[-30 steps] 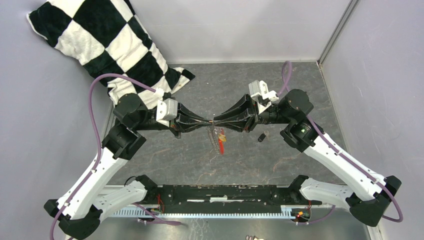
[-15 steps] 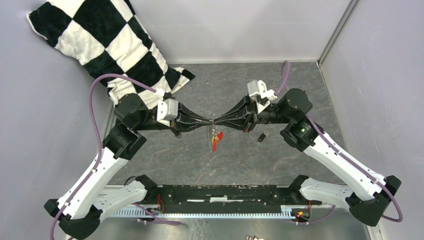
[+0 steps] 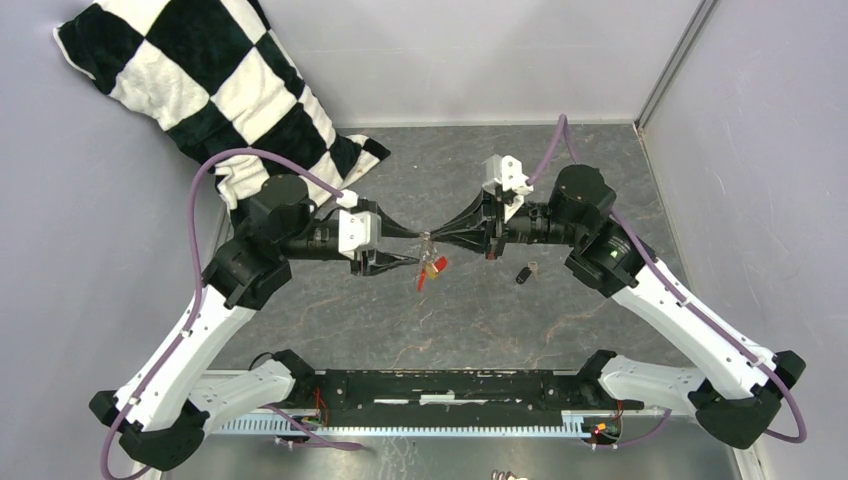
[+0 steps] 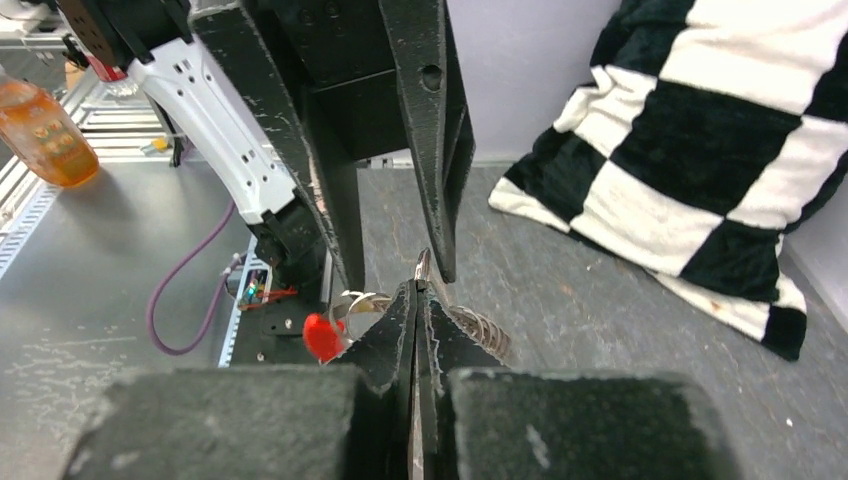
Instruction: Put the keys on the keyring
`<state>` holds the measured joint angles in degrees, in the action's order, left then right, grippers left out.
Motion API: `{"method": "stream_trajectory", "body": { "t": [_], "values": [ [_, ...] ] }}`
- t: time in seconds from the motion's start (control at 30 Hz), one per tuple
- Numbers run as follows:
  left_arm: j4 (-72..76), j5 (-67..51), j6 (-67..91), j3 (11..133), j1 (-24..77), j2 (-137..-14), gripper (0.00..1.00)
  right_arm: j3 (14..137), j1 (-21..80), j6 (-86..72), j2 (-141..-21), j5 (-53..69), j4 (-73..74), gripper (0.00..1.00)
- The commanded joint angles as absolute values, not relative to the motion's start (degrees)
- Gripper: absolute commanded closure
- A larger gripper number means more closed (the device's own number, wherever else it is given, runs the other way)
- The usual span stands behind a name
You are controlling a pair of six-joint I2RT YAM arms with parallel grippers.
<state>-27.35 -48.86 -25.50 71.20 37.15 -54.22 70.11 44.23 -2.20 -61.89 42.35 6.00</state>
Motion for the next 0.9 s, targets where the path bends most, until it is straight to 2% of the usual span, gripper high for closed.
{"method": "stream_trajectory", "body": {
  "t": [0.0, 0.47, 0.87],
  "values": [
    [-38.41, -46.8, -36.36, 73.34, 37.35, -54.11, 0.5, 73.1, 44.5, 1.71, -62.5, 41.17, 10.83, 0.99],
    [-35.77, -47.71, -35.98, 73.01, 37.35, -56.07, 0.66, 74.99, 45.04, 4.29, -64.78, 45.76, 15.87, 0.99],
    [-35.33, -50.25, -34.56, 73.59, 37.35, -56.98, 0.71, 74.55, 45.78, 4.58, -66.01, 47.99, 15.03, 1.0]
  ]
}}
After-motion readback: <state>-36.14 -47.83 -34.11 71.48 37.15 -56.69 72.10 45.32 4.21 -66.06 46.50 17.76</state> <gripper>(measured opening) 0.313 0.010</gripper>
